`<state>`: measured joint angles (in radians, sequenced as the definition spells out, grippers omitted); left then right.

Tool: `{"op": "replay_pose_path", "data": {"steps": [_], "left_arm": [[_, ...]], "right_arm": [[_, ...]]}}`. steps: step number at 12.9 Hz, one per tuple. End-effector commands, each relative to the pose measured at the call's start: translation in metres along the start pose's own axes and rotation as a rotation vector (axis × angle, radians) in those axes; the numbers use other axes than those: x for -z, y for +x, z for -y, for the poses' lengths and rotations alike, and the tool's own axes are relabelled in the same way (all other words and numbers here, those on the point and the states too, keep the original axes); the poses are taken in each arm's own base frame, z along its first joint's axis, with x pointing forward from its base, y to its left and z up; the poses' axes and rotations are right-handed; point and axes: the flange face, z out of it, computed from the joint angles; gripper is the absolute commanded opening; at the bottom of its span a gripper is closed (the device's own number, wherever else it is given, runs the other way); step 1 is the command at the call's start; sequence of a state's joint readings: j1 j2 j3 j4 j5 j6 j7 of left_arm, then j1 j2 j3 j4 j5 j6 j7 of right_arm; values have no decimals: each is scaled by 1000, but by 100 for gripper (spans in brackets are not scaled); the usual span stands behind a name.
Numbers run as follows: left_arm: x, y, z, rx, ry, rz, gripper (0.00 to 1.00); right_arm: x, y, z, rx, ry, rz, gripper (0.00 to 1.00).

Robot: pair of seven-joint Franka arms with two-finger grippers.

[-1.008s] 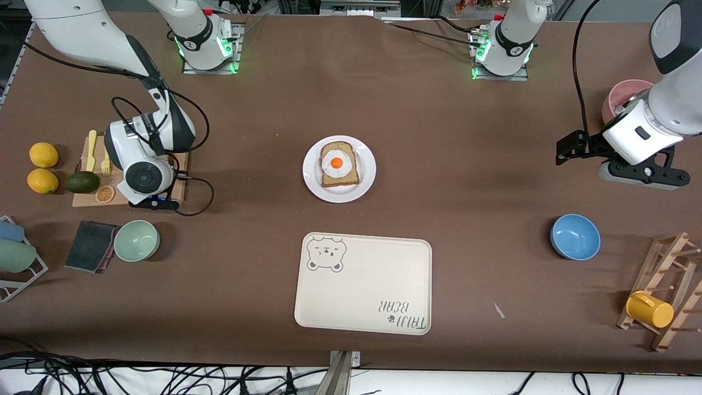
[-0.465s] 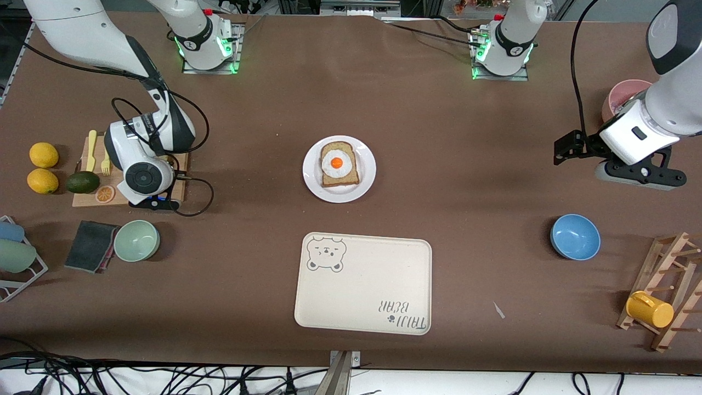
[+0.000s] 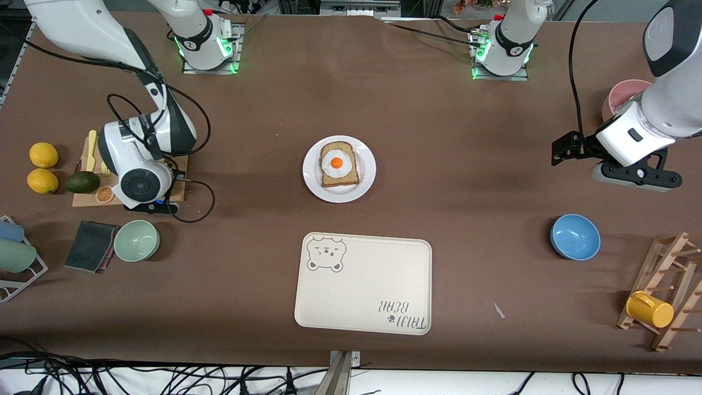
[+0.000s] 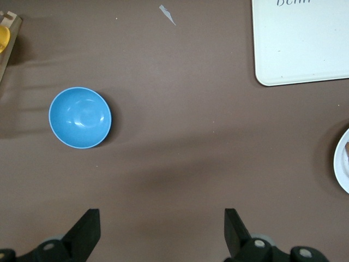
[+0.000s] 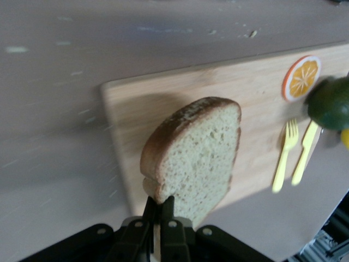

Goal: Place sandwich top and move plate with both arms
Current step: 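Close the right gripper on the bread slice and lift it, then carry the bread with the right gripper and lay it on the egg toast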

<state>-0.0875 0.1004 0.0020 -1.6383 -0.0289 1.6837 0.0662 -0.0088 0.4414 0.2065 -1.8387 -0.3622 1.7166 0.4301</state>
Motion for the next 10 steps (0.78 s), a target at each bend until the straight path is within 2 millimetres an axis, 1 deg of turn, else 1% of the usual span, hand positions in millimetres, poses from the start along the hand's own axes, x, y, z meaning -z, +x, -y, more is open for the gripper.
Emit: {"op": "replay_pose_path", "data": {"steps": [1,2,3,5,7,8,9,10], "left_arm": [[5,4,-2,1,16,-2,100],[5,4,-2,1,16,-2,100],[4,4,-2,1,16,0,100],[5,4,-2,3,16,-2,100],[5,3,-2,3,16,1,100],[3,4,-1,3,15,4,100],[3,4,-2,1,15,4,100],[3,4,-3,0,16,4,100]], "right_arm": [[72,-23,44,44,54,0,0],[90,-33,68,50,73,-17,0],[103,-46,97,53,88,-33,0],[127,-77,167,70,95,-71,0],[142,-104,240,68,92,-120,0],[149,-111,269,68,102,-138,0],[151,-119,295,86,105,-152,0],[153,-124,315,107,114,-167,0]]}}
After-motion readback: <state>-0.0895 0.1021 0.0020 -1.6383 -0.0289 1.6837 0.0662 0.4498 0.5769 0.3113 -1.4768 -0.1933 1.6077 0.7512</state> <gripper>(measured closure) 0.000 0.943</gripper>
